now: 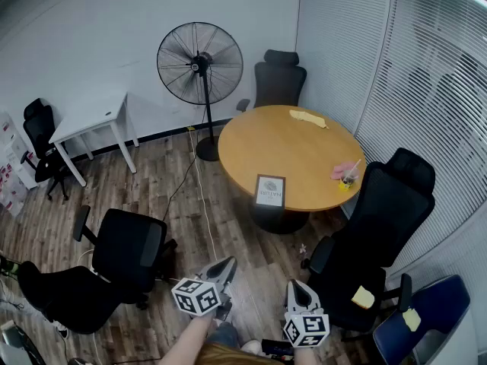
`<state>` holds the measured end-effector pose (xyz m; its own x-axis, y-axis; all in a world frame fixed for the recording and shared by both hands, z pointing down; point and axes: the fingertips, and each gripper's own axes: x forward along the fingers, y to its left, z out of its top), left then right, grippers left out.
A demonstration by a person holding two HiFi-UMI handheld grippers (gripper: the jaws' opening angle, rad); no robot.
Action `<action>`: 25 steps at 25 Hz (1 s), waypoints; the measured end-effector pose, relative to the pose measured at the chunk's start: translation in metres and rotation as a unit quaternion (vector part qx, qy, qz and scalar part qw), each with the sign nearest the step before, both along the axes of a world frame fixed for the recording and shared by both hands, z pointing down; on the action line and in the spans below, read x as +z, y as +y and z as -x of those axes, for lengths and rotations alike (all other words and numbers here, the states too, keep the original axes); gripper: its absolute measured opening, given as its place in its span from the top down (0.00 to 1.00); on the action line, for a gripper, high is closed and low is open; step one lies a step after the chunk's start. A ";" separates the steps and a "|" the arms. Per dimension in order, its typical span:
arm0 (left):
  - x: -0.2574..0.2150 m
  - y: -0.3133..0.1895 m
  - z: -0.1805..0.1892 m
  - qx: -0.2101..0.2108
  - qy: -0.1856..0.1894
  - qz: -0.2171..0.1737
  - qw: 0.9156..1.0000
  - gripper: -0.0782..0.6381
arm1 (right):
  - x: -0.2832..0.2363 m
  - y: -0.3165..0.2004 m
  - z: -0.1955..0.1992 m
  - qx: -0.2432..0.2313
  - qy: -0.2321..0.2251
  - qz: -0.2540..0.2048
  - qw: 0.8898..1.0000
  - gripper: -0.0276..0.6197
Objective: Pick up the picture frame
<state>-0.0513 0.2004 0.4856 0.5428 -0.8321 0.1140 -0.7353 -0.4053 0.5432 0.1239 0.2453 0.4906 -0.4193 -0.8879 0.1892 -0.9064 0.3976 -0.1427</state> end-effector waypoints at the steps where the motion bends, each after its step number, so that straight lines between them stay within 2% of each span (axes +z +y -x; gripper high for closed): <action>1: 0.000 0.001 0.003 -0.004 -0.007 -0.002 1.000 0.86 | 0.000 0.001 0.000 0.000 0.001 0.001 1.000 0.94; 5: -0.002 0.004 0.018 -0.030 -0.027 -0.016 0.999 0.86 | -0.003 0.002 0.005 -0.004 0.001 -0.002 1.000 0.94; 9: -0.003 0.005 0.025 -0.038 -0.037 -0.022 0.998 0.86 | -0.005 0.006 0.008 -0.009 0.011 -0.006 1.000 0.94; 14: -0.010 0.003 0.020 -0.030 -0.062 -0.037 0.997 0.86 | -0.007 0.007 0.008 -0.011 0.004 0.000 1.000 0.94; 18: -0.010 0.006 0.016 -0.024 -0.048 -0.029 0.998 0.85 | -0.007 0.010 0.005 -0.006 0.003 0.005 1.000 0.94; 22: -0.001 0.002 0.005 -0.005 -0.053 -0.018 0.998 0.84 | -0.003 0.007 0.002 -0.009 0.011 0.007 1.000 0.94; 23: 0.000 -0.002 0.003 -0.002 -0.054 -0.017 0.998 0.83 | -0.001 0.004 0.003 -0.010 0.013 0.008 1.000 0.94; 25: 0.004 -0.010 0.000 0.007 -0.049 -0.013 0.999 0.73 | 0.003 -0.003 0.005 -0.011 0.012 0.012 1.000 0.94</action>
<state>-0.0514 0.1900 0.4893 0.5412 -0.8280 0.1464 -0.7790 -0.4282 0.4580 0.1187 0.2422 0.4940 -0.4331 -0.8738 0.2212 -0.9011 0.4135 -0.1310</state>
